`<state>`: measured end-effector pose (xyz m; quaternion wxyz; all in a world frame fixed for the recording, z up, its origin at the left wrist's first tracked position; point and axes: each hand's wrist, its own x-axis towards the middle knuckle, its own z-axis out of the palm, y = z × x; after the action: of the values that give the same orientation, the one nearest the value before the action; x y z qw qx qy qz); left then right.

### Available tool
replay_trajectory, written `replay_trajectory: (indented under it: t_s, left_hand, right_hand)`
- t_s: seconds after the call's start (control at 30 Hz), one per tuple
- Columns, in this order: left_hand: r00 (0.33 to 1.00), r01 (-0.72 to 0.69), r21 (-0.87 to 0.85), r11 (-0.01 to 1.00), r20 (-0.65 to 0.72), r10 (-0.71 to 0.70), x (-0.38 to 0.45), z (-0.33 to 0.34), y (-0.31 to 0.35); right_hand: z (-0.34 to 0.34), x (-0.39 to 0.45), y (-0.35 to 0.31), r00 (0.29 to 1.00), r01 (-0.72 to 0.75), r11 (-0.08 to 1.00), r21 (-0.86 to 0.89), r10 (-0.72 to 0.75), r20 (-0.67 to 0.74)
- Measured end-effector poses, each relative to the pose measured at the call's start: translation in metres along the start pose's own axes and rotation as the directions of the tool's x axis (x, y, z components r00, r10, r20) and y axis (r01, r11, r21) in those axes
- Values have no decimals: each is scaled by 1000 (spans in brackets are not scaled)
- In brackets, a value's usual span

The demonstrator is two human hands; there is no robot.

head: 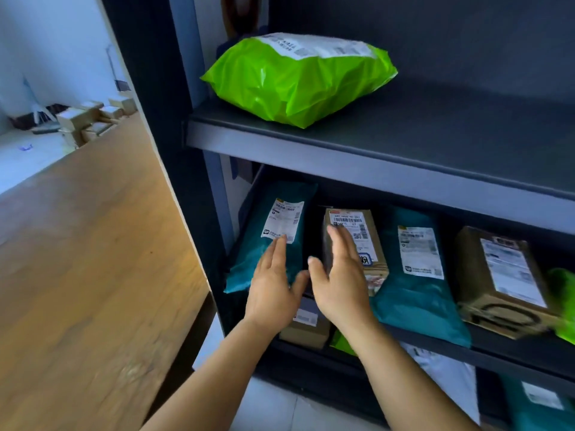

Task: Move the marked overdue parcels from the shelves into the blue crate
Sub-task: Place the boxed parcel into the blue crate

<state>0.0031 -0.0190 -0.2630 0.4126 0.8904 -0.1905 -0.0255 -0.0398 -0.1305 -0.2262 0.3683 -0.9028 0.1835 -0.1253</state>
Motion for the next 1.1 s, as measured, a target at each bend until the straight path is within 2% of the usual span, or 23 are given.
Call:
replay_trajectory:
  t_s: [0.07,0.17,0.3,0.43,0.63,0.87,1.1]
  left_hand:
    - [998,-29,-47,998,60,32,2,9,18]
    - [986,-13,-23,1000,166,17,10,27,38]
    - [963,75,79,994,252,-93,24,48,51]
    - [943,175,101,979,269,-197,32,62,57]
    - [958,252,-34,967,149,-244,19,65,75]
    - [959,265,-185,946,-54,-280,-25,60,102]
    - [911,297,-228,927,-222,-347,-89,44,126]
  right_hand:
    - [-16,7,14,995,-62,998,-4,61,-78]
    - [-31,20,40,979,-180,984,-7,178,-101]
    - [-37,34,69,944,-331,943,31,331,4]
    - [-36,38,86,931,-358,929,91,347,116]
    - [-47,34,95,929,-356,914,196,323,182]
    - [-77,8,86,968,-202,936,288,145,207]
    - [-98,-33,72,961,-79,928,365,-26,275]
